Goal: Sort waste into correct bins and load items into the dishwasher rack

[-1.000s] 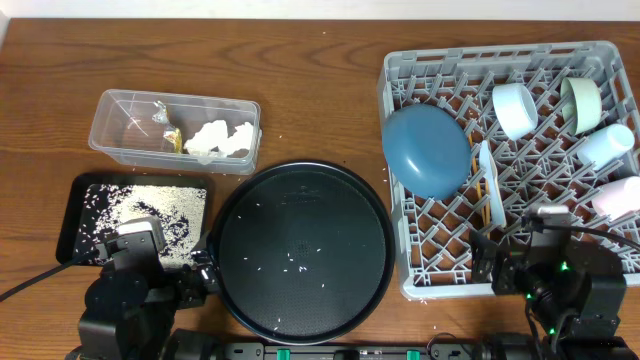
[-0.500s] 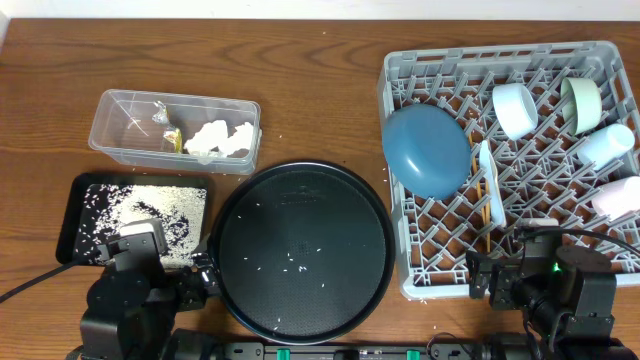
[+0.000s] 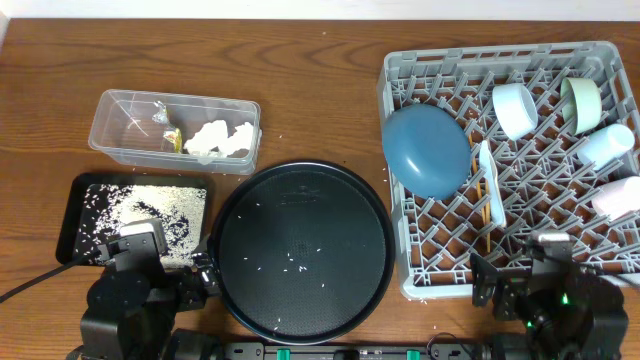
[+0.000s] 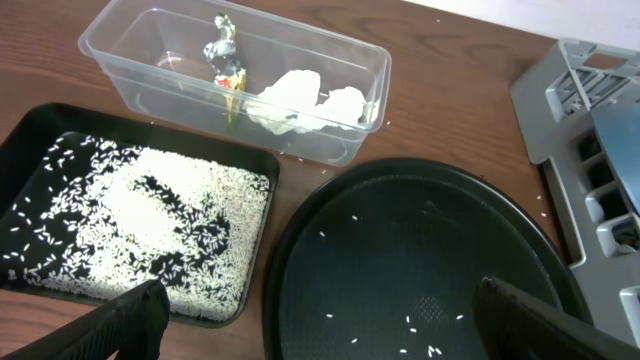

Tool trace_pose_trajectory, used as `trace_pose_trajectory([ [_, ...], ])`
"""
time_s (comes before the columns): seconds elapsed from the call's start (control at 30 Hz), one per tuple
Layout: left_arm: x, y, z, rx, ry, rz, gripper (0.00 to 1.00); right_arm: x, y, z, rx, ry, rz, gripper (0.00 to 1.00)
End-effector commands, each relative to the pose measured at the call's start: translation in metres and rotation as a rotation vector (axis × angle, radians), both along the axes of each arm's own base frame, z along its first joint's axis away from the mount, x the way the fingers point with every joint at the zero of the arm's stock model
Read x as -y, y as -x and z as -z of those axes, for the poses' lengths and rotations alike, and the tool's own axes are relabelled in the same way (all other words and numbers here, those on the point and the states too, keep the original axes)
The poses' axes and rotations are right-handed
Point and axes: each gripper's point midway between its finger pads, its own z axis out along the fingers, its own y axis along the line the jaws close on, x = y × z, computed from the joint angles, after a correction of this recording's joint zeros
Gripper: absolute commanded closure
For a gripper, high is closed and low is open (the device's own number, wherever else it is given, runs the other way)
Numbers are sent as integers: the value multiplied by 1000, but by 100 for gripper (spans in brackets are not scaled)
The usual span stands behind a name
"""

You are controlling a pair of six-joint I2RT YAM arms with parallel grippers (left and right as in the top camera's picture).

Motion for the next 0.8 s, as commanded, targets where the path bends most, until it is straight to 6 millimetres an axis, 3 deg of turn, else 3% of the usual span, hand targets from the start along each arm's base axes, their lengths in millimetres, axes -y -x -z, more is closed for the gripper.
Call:
trace_pose_trajectory([
  [0.0, -3, 0, 2, -6, -4, -16, 2, 2, -2, -5, 102, 52, -25, 1],
  [0.47, -3, 0, 2, -6, -4, -16, 2, 2, -62, -5, 551, 116, -41, 1],
  [0.77, -3, 0, 2, -6, -4, -16, 2, 11, -86, -5, 755, 141, 23, 1],
])
